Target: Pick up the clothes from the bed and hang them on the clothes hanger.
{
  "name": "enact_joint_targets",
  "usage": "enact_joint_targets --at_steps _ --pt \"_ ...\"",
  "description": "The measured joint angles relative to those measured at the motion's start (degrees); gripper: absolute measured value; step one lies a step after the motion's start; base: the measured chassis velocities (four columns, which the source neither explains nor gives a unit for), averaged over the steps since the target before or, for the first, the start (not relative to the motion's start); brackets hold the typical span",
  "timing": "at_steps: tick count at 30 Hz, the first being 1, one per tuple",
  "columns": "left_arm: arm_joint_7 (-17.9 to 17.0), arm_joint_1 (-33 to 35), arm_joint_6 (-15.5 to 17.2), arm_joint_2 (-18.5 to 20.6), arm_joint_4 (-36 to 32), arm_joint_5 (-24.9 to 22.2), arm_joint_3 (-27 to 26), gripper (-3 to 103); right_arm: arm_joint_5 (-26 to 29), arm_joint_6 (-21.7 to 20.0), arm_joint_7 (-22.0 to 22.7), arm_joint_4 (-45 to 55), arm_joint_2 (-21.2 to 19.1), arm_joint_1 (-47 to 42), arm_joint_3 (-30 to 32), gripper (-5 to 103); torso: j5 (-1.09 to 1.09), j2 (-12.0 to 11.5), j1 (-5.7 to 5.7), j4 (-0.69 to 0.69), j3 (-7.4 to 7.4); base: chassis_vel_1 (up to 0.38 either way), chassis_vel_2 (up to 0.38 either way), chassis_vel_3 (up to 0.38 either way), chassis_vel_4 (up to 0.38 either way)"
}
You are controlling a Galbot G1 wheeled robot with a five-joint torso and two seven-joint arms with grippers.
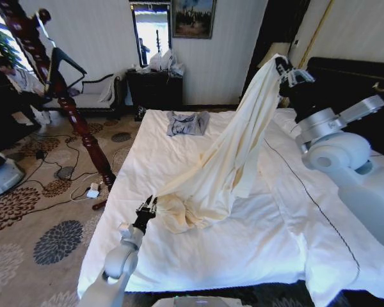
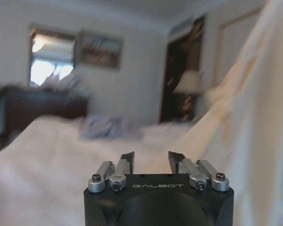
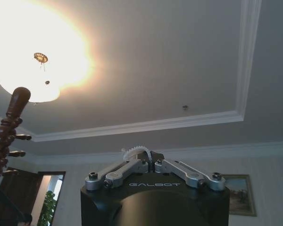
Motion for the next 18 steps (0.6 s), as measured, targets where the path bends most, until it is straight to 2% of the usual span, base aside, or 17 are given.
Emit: enact_joint_targets --at_steps 1,3,4,6,7,9,10,12,13,15,18 --pt "0.28 -0.92 -0.75 0.14 -0.21 -0.27 0.98 46 0.19 0.01 0.0 0.25 -0.08 -0.08 -0.01 1 0.0 0.0 0.0 0.0 0.0 0.0 0.0 0.0 0.0" --pt "-0.34 -4.49 -0.37 -0.51 0.74 -0.7 4.64 57 0.57 0.03 0.0 0.73 -0.29 -0.19 -0.42 1 0.0 0.0 0.0 -0.02 0.0 0.0 0.0 0.0 0.0" --pt "-0.34 -4.49 -0.37 -0.51 0.74 -0.7 4.64 57 0.57 0.03 0.0 0.73 -0.29 -0.19 -0.42 1 0.0 0.0 0.0 -0.02 0.0 0.0 0.0 0.0 0.0" --pt "-2.35 -11.47 2.14 -3.34 4.43 0.35 10.45 68 0.73 -0.03 -0.02 0.81 -0.32 0.31 -1.53 1 0.0 -0.01 0.0 -0.04 0.01 0.0 0.0 0.0 0.0" --pt "-2.35 -11.47 2.14 -3.34 4.43 0.35 10.45 68 0.73 -0.03 -0.02 0.81 -0.32 0.31 -1.53 1 0.0 -0.01 0.0 -0.04 0.01 0.0 0.0 0.0 0.0" --pt "-3.87 -16.42 3.99 -6.19 7.5 1.13 14.32 79 0.79 -0.13 -0.02 0.54 -0.08 1.24 -2.79 1 0.0 -0.01 0.01 -0.04 0.01 0.0 0.0 0.0 0.0" --pt "-4.68 -18.35 4.79 -7.38 8.97 1.31 15.77 79 0.78 -0.15 -0.02 0.34 0.03 1.65 -3.31 1 0.0 -0.01 0.01 -0.04 0.01 0.0 0.0 0.0 0.0" --pt "-6.23 -22.13 5.94 -10.11 12.72 2.04 18.83 90 0.67 -0.17 -0.01 -0.24 0.22 2.44 -4.41 1 0.01 -0.01 0.01 -0.03 0.01 0.0 0.0 0.0 0.0" --pt "-6.23 -22.13 5.94 -10.11 12.72 2.04 18.83 90 0.67 -0.17 -0.01 -0.24 0.22 2.44 -4.41 1 0.01 -0.01 0.01 -0.03 0.01 0.0 0.0 0.0 0.0" --pt "-7.42 -24.28 6.15 -12.45 15.88 3.2 20.67 98 0.3 -0.2 -0.01 -0.66 0.38 2.91 -5.13 1 0.01 -0.01 0.01 -0.02 0.01 0.0 0.0 0.0 0.0" --pt "-8.21 -25.31 6.46 -14.25 18.16 3.7 21.67 100 -0.15 -0.23 0.0 -1.03 0.73 3.32 -5.74 1 0.01 -0.01 0.01 -0.03 0.01 0.0 0.0 0.0 0.0"
